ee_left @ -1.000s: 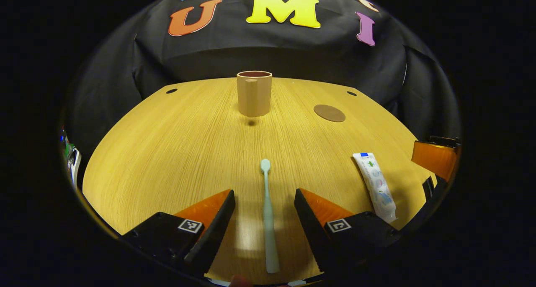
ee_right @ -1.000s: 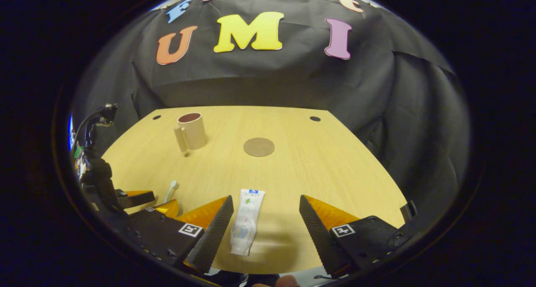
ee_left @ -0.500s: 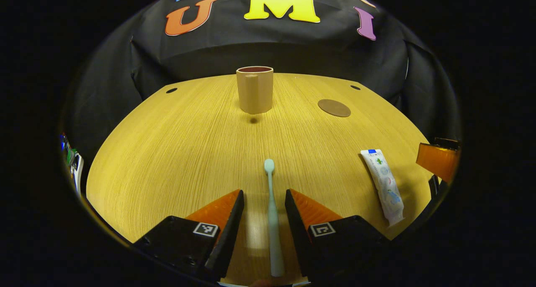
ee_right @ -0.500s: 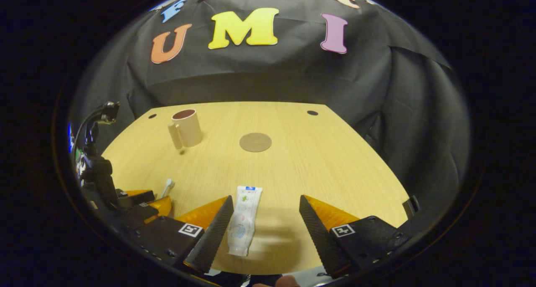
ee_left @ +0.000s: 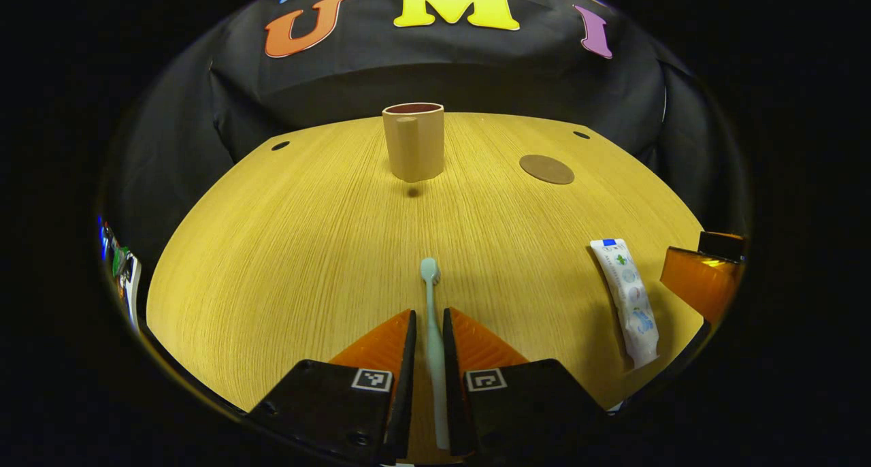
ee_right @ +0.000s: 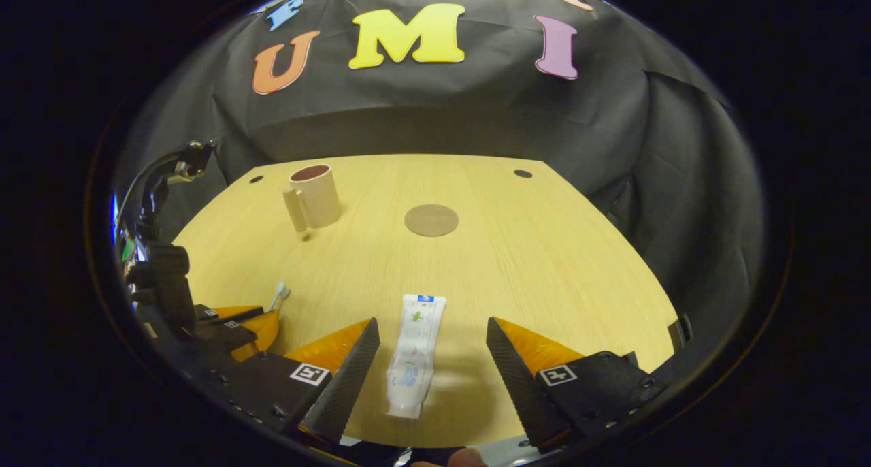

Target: Put the toothbrush and toothpaste on the desktop into the cup, then pick up the cup and place it on the coaster on the desktop.

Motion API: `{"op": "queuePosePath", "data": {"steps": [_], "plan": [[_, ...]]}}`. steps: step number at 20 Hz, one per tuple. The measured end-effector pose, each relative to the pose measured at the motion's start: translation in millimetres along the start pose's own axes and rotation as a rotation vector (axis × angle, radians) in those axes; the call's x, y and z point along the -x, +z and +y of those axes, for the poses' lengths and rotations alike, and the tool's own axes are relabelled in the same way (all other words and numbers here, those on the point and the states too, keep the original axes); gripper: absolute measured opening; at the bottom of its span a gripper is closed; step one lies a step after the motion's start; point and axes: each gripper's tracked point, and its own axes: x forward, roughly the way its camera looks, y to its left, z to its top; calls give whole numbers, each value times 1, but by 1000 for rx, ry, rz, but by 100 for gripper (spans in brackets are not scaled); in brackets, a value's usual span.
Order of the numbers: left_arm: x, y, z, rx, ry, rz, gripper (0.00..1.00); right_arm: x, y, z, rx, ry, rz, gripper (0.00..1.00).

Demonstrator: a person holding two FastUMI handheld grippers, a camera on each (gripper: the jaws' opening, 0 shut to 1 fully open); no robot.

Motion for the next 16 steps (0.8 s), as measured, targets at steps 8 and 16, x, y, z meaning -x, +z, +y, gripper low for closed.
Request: {"op": "queuePosePath", "data": {"steps": [8,16], "plan": [[1,2,-2,55,-9,22,5,-10,-11,7,6,23,45,96],[8,9,3,25,-1,7,3,-26,-25,23,-17,50,93,96]]}}
